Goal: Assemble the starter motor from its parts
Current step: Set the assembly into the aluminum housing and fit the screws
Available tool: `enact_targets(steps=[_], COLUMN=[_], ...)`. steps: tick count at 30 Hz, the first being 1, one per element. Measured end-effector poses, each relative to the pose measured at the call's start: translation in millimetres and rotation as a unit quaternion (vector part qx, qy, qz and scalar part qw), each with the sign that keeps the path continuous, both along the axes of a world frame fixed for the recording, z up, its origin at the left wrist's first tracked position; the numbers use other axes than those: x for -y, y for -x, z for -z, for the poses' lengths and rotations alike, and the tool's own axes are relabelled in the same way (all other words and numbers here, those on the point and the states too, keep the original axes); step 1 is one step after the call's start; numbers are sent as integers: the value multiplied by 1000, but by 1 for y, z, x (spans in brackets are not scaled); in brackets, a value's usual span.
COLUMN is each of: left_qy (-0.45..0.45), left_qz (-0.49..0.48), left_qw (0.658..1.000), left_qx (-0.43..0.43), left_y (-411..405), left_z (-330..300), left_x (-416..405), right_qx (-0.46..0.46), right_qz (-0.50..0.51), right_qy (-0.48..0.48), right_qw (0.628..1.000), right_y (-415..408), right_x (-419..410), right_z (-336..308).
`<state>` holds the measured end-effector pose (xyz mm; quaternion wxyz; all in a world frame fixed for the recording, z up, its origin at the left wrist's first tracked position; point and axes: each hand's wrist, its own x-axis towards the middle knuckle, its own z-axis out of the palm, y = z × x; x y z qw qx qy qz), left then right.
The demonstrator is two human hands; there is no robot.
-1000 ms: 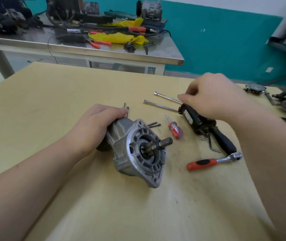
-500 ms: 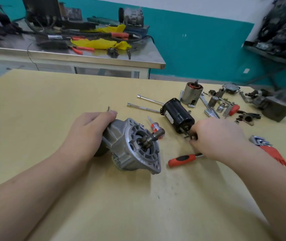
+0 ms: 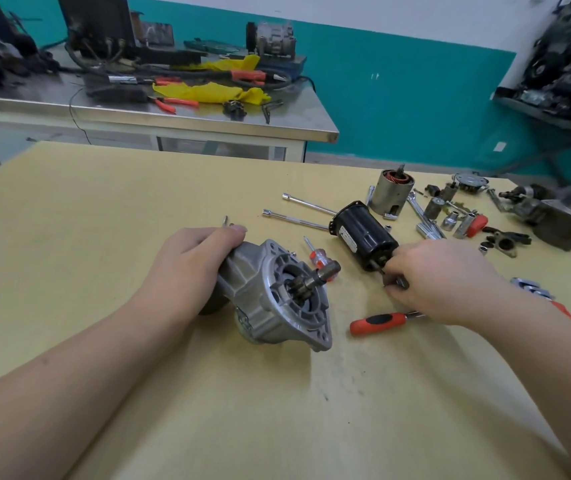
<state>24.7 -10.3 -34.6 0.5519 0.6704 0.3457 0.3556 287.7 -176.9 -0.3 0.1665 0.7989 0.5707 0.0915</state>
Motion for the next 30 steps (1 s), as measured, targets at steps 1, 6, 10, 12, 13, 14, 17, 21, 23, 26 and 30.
enact_targets(steps=[1,6,10,12,13,14,17,21,23,26,30], left_qy=[-2,4,-5,-4,-3,-1,5,-7,-9,-9,-12], left_qz=[0,4,10,9,8,7,10,12,9,7,4], left_qw=[1000,1000,1000,1000,1000,1000,1000,1000,1000,1000,1000], left_qx=[-2,5,3,3,1,-1,-1,-9,-8,-8,-16], left_y=[0,1,1,1,1,1,1,2,1,0,1], left_z=[0,-1,-2,-3,-3,-3,-3,-3,-3,-4,-4], left_x=[0,1,1,1,1,1,1,1,1,1,2], right_qx=[-31,-317,-550,-584,-580,-570,-500,-369,-354,-342,-324], right_qz=[-6,3,-7,-4,6,17,27,-29,-49,-42,-34], right_qy=[-18,-220,-293,-303,-310,-318,-320,-231,-203,-152,31], right_qw=[999,922,782,753,754,757,804,900,911,926,945], right_y=[-1,-5,9,20,26,31,39,28,21,12,21], right_x=[4,25,22,11,3,-5,-18,-8,2,16,34], right_z=[-3,-31,-52,-52,-48,-43,-28,-20,-23,-36,-47])
